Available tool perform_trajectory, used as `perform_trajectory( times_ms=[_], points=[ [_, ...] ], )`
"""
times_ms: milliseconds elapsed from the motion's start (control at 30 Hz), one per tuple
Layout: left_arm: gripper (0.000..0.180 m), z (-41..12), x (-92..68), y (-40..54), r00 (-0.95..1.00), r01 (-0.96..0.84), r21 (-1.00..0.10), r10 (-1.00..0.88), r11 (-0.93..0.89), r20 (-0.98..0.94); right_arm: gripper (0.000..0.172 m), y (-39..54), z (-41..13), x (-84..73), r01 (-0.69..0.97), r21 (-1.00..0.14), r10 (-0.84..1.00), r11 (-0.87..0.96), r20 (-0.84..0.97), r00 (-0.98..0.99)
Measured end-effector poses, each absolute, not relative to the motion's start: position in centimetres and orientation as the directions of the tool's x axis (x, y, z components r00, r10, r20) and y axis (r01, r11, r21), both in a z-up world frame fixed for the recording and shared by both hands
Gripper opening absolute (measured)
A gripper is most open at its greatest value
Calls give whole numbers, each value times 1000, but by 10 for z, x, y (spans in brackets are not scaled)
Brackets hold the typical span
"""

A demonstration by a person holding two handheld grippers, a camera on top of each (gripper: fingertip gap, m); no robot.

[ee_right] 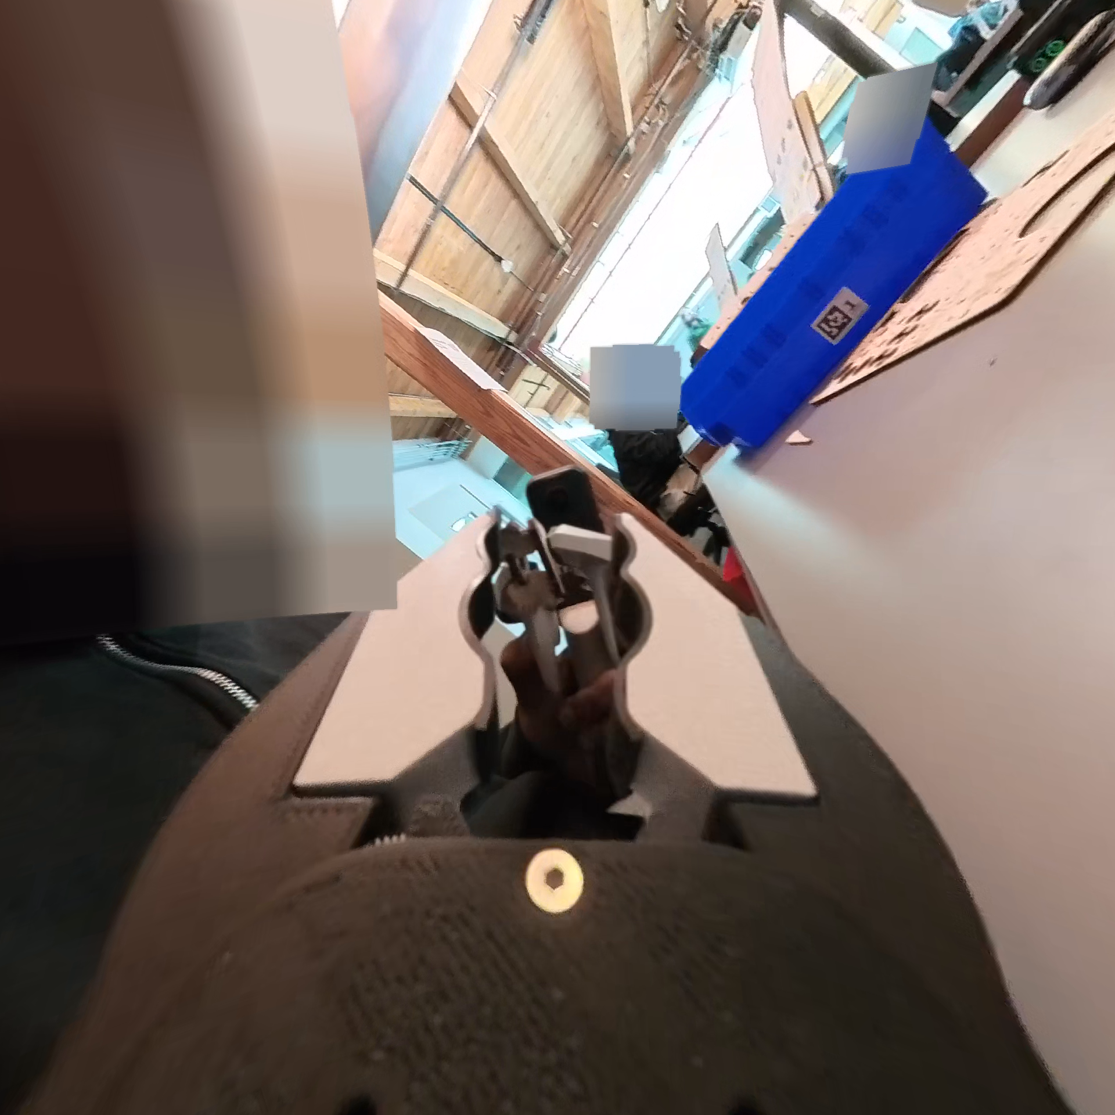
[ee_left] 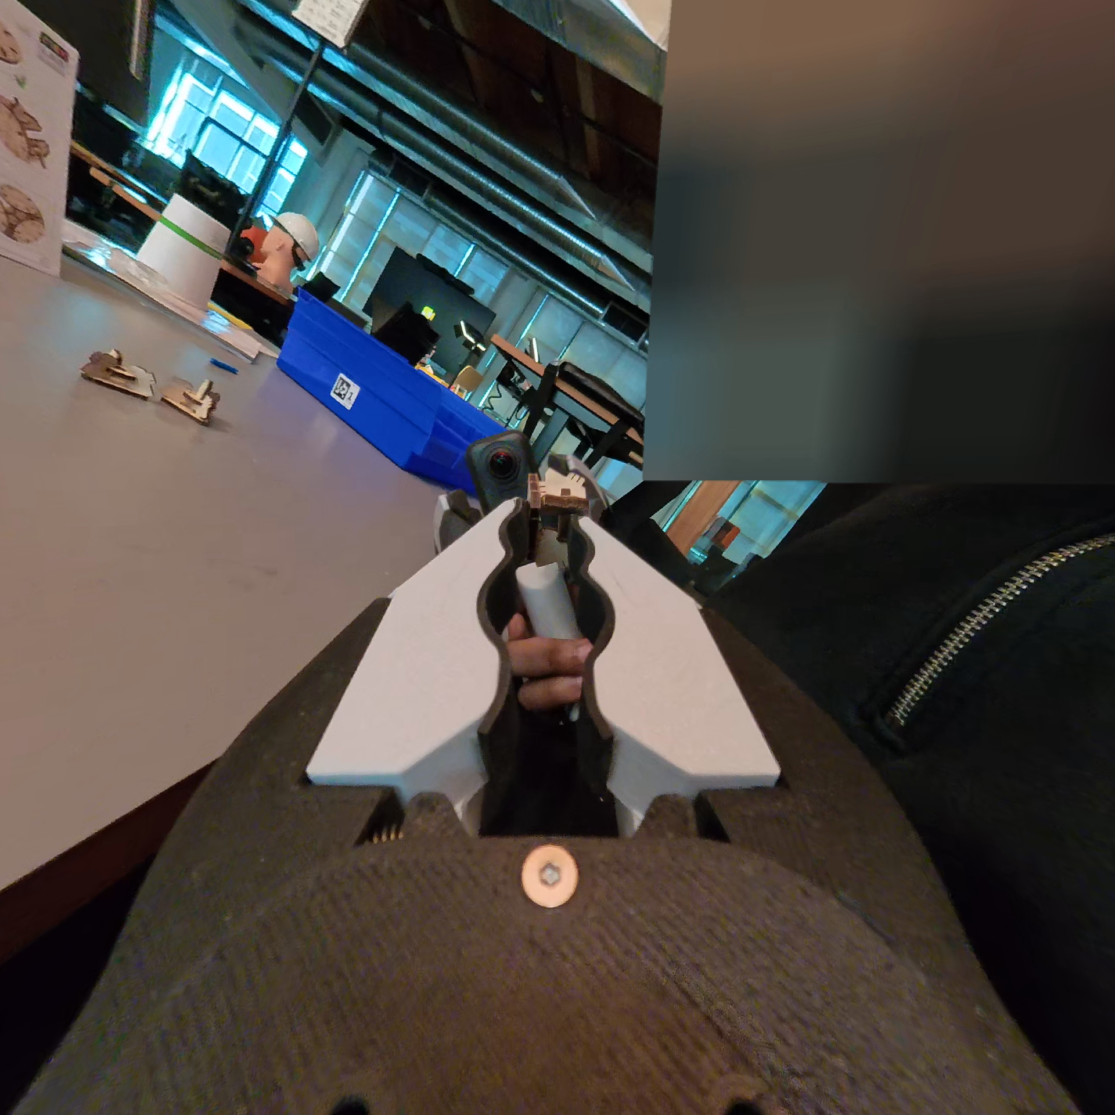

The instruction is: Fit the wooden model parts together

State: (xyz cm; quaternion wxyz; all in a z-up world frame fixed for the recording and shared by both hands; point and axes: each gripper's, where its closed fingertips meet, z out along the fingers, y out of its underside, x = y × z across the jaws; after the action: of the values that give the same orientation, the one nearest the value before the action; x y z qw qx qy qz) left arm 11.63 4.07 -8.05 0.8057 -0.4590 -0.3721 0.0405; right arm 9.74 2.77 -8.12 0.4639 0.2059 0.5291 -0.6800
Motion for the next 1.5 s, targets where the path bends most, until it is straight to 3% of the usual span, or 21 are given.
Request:
perform_trajectory(
  times_ms=[233,467,733,1333,1500],
  points=[
    [11,-81,114,35,705,278,-755,408,594,580,40,31,-74,110,780,-624,-459,48,-707,-538],
    [11,-84,115,41,707,297,-763,405,574,580,19,30,-77,113,727,-684,-446,66,-672,-591],
    [12,-82,115,47,707,306,-745,383,592,595,18,34,-74,112,657,-753,-435,29,-601,-670],
    [11,-85,110,38,684,323,-670,324,669,653,18,26,-78,106,746,-665,-439,-36,-660,-610],
    [12,-86,110,34,680,328,-648,305,687,667,29,30,-74,99,747,-664,-443,-42,-657,-610]
  ],
)
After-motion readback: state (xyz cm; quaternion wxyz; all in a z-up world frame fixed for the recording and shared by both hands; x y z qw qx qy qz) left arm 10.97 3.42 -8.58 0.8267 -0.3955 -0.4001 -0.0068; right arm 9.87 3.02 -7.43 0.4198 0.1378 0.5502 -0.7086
